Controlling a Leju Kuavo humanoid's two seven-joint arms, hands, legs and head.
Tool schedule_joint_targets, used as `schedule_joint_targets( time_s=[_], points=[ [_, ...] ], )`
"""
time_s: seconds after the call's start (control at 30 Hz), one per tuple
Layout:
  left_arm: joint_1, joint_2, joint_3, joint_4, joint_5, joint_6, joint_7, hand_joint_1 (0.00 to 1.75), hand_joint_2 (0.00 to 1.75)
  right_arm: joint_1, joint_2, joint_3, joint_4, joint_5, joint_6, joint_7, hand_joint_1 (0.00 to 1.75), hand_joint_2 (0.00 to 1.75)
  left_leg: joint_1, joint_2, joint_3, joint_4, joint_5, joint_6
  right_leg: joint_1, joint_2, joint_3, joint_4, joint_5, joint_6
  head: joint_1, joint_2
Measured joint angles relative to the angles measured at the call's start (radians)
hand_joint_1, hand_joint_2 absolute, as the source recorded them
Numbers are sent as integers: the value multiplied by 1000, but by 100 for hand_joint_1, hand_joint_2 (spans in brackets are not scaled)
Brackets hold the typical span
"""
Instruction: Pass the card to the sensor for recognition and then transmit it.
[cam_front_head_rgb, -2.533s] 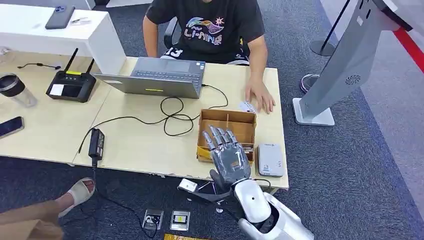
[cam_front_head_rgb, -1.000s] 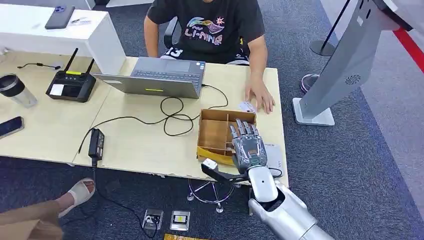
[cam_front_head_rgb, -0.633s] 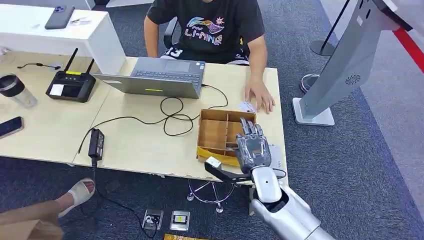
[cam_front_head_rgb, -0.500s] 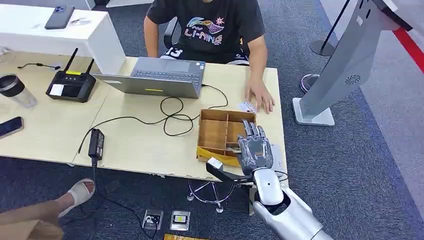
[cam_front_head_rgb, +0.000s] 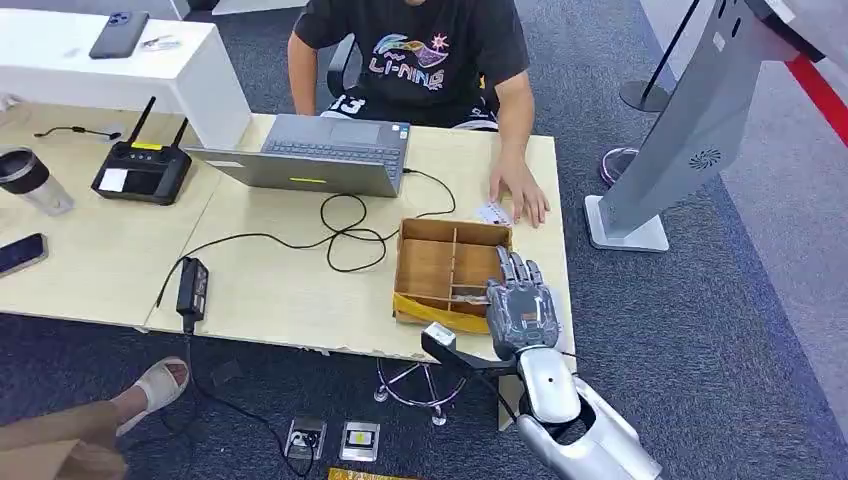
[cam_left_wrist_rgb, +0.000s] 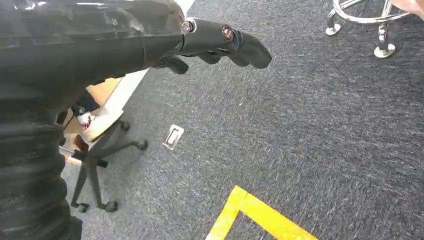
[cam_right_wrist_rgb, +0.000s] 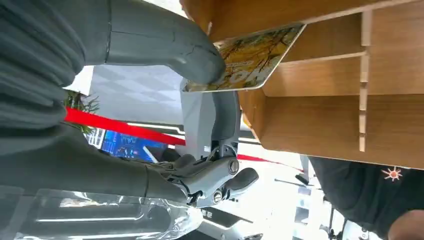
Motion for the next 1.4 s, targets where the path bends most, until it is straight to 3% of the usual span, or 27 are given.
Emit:
schedule_joint_targets(
  time_s=[0.43,0.7,1.0,1.4],
  points=[
    [0,0,3,0,1,0,18,0,175,28,-28,-11,-63,0,12,3,162,175,0,0,0,0,0,0,0,0,0,0,0,0,0,0],
    [0,-6,3,-9,-6,0,22,0,175,28,-31,-10,-72,0,8,-7,175,175,0,0,0,0,0,0,0,0,0,0,0,0,0,0],
    [0,-9,3,-10,-7,0,20,0,175,26,-29,-8,-89,0,-32,-12,175,175,0,0,0,0,0,0,0,0,0,0,0,0,0,0],
    [0,-10,3,-13,-8,0,0,0,175,-18,-24,-4,-254,37,-69,-21,175,175,0,0,0,0,0,0,0,0,0,0,0,0,0,0]
  ],
)
